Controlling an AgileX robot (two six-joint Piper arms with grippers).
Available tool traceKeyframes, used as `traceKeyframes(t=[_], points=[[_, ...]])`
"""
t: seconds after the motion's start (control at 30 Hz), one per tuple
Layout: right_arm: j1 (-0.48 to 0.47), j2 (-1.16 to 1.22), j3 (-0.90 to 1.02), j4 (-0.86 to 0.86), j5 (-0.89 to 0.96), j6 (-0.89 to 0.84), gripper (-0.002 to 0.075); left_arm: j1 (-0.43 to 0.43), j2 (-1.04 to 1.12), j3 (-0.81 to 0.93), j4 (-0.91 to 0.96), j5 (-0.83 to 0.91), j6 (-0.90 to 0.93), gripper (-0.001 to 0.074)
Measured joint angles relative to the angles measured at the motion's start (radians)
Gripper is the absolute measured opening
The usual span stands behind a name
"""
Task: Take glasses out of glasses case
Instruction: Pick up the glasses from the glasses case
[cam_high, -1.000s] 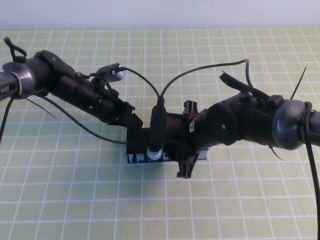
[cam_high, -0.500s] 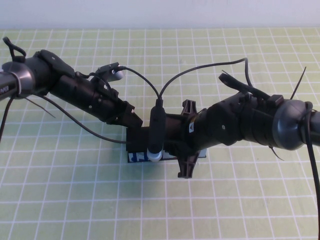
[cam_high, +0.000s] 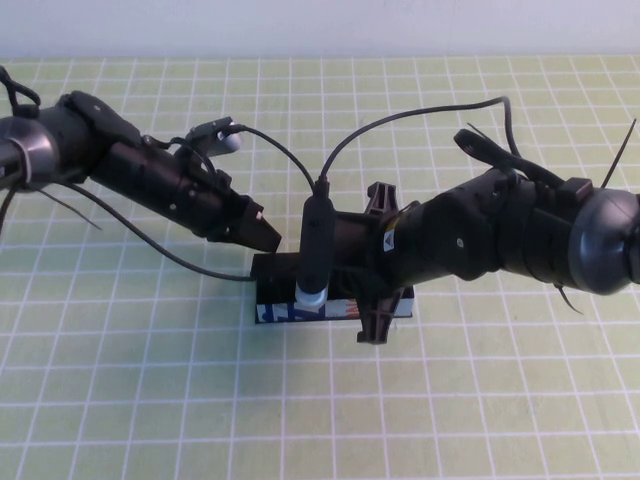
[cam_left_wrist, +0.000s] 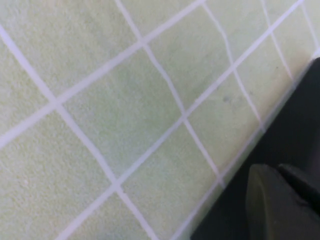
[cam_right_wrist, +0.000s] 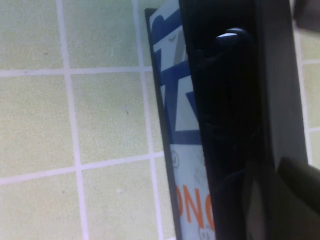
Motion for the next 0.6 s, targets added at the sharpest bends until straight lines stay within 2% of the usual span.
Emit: traceKeyframes(t=[0.23, 0.37, 0.47, 0.6], points=[[0.0, 0.0, 0.0, 0.0, -0.006, 0.002, 0.0009, 0.045, -0.182, 0.005, 0.038, 0.007, 0.006, -0.0004], [0.0, 0.0, 0.0, 0.0, -0.014, 0.04, 0.0008, 0.047, -0.344, 0.119, 0.022, -0.05, 0.086, -0.0004], [0.0, 0.0, 0.0, 0.0, -0.032, 0.067, 0.0006, 0.047, -0.447, 0.277, -0.065, -0.11, 0.209, -0.0004], [0.0, 0.0, 0.0, 0.0, -0.041, 0.076, 0.0004, 0.047, -0.474, 0.482, -0.243, -0.135, 0.493, -0.0004]])
